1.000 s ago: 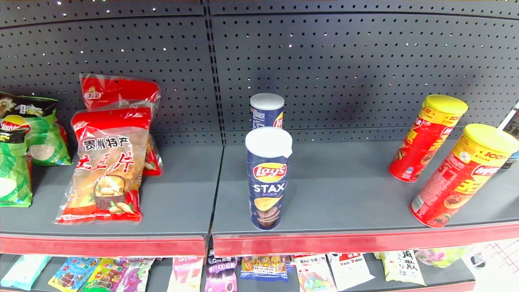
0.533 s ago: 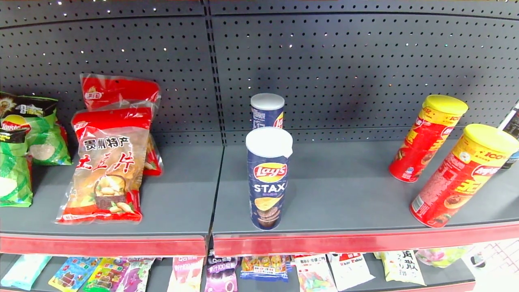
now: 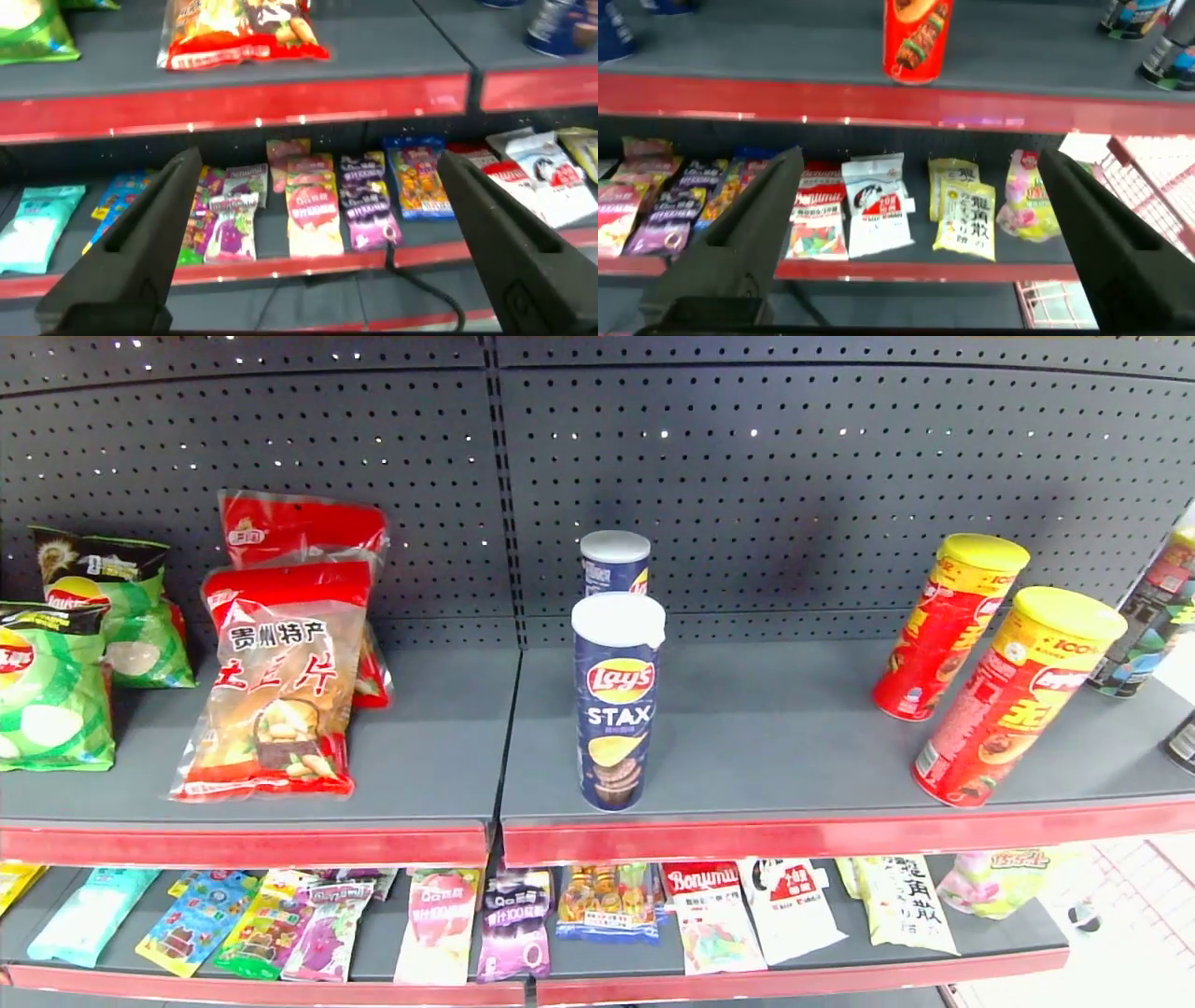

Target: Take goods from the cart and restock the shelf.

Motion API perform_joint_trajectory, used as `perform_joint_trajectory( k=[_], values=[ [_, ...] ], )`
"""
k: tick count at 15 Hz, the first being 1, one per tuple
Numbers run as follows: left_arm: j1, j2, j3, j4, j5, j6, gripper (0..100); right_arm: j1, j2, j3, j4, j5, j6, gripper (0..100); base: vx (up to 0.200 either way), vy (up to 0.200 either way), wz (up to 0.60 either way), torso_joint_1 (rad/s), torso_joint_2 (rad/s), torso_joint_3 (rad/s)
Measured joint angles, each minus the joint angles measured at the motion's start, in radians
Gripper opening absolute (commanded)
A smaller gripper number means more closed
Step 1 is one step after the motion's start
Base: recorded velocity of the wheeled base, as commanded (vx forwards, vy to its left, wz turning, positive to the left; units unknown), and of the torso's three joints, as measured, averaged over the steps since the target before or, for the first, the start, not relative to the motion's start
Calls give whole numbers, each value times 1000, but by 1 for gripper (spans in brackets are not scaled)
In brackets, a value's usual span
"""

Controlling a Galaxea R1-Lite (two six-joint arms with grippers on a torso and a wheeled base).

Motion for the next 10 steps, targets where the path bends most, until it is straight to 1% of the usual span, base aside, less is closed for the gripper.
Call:
perform_joint_trajectory(
  k=[2, 10],
  values=[
    [0, 0, 0, 0, 1, 0, 100, 0, 0, 0, 0, 3, 1, 100, 0, 0, 0, 0, 0, 0],
    [0, 0, 0, 0, 2, 0, 100, 0, 0, 1, 0, 6, 1, 100, 0, -200, 0, 7, 3, 2]
  ],
)
